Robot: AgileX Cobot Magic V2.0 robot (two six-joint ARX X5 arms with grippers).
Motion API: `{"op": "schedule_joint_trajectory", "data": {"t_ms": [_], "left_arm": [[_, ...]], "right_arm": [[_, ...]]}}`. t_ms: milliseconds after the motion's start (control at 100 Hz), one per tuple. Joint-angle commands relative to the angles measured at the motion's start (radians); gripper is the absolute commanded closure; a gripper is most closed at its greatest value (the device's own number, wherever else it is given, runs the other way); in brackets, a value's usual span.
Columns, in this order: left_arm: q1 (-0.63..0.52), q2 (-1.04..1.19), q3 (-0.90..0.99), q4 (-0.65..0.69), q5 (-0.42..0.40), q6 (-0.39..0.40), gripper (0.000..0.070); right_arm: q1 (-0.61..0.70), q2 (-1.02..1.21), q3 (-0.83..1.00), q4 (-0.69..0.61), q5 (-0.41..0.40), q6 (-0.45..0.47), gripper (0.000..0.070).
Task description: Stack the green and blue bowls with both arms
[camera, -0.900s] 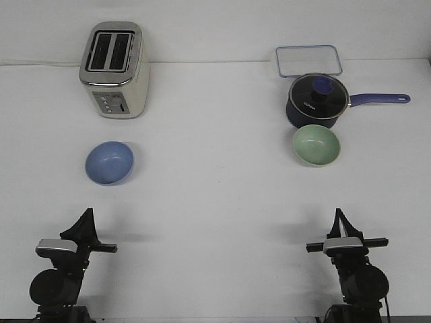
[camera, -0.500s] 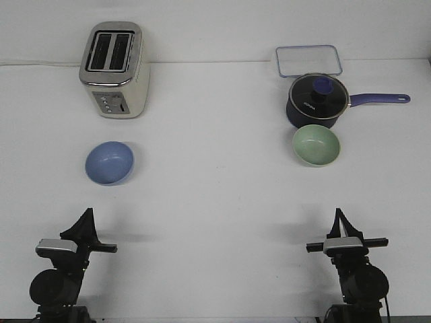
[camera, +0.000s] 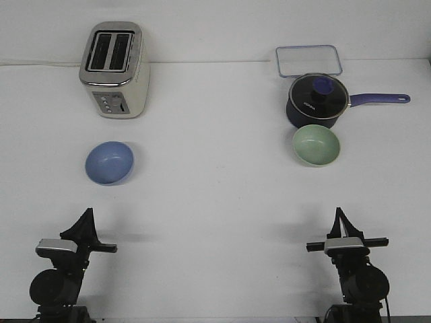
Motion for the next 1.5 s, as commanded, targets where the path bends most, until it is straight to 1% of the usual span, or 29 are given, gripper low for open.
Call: {"op": "schedule_joint_trajectory", "data": {"t_ms": [0,90,180,230,290,380,500,560,590,620,630,640,670,700,720,740,760,960,1180,1330,1490], "left_arm": [[0.002,-0.002,-0.019,0.015,-0.001,0.000,0.0685],[0.002,-0.002,-0.019,0.015,-0.001,0.000,0.0685],[0.002,-0.002,-0.019,0.015,-0.001,0.000,0.0685],[0.002,-0.002,-0.019,0.015,-0.001,-0.001,0.0685],[0.002,-0.002,-0.019,0.015,-0.001,0.000,0.0685],[0.002,-0.002,-0.019,0.015,-0.001,0.000,0.0685],[0.002,-0.002,-0.019,0.015,-0.001,0.000,0.0685],[0.002,-0.002,-0.019,0.015,-0.001,0.000,0.0685],[0.002,-0.002,-0.019,0.015,-0.001,0.000,0.0685],[0.002,-0.002,-0.019,0.015,-0.001,0.000,0.0685],[0.002,-0.002,-0.019,0.015,-0.001,0.000,0.0685],[0.002,-0.002,-0.019,0.015,-0.001,0.000,0.0685],[0.002,-0.002,-0.019,0.015,-0.001,0.000,0.0685],[0.002,-0.002,-0.019,0.015,-0.001,0.000,0.0685],[0.002,-0.002,-0.019,0.015,-0.001,0.000,0.0685],[0.002,-0.002,-0.019,0.015,-0.001,0.000,0.0685],[0.002,-0.002,-0.019,0.015,-0.001,0.000,0.0685],[0.002,-0.002,-0.019,0.015,-0.001,0.000,0.0685],[0.002,-0.002,-0.019,0.015,-0.001,0.000,0.0685],[0.002,-0.002,-0.019,0.015,-0.001,0.000,0.0685],[0.002,-0.002,-0.019,0.015,-0.001,0.000,0.0685]], "right_arm": [[0.001,0.000,-0.002,0.010,-0.004,0.125,0.0700],[0.001,0.000,-0.002,0.009,-0.003,0.261,0.0700],[0.001,0.000,-0.002,0.013,0.008,0.431,0.0700],[0.000,0.000,0.007,0.008,0.005,0.507,0.0700],[0.000,0.002,0.037,-0.022,0.005,0.565,0.0700],[0.000,0.029,0.115,-0.097,0.006,0.598,0.0700],[0.000,0.128,0.264,-0.196,0.004,0.601,0.0700],[0.000,0.205,0.349,-0.249,-0.010,0.593,0.0699],[0.000,0.249,0.391,-0.269,-0.024,0.583,0.0674],[0.000,0.294,0.434,-0.290,-0.034,0.572,0.0606],[0.000,0.319,0.457,-0.301,-0.039,0.569,0.0552],[0.000,0.326,0.464,-0.306,-0.041,0.568,0.0533],[0.000,0.371,0.506,-0.327,-0.049,0.562,0.0403],[0.000,0.418,0.548,-0.349,-0.049,0.561,0.0259],[0.000,0.449,0.576,-0.363,-0.049,0.561,0.0183],[0.000,0.479,0.604,-0.376,-0.049,0.561,0.0134],[0.000,0.509,0.631,-0.391,-0.049,0.559,0.0117],[-0.010,0.812,0.885,-0.503,-0.048,0.502,0.0116],[-0.065,1.177,1.137,-0.581,-0.049,0.430,0.0117],[-0.101,1.411,1.270,-0.613,-0.078,0.408,0.0118],[-0.117,1.617,1.368,-0.638,-0.079,0.384,0.0118]]}}
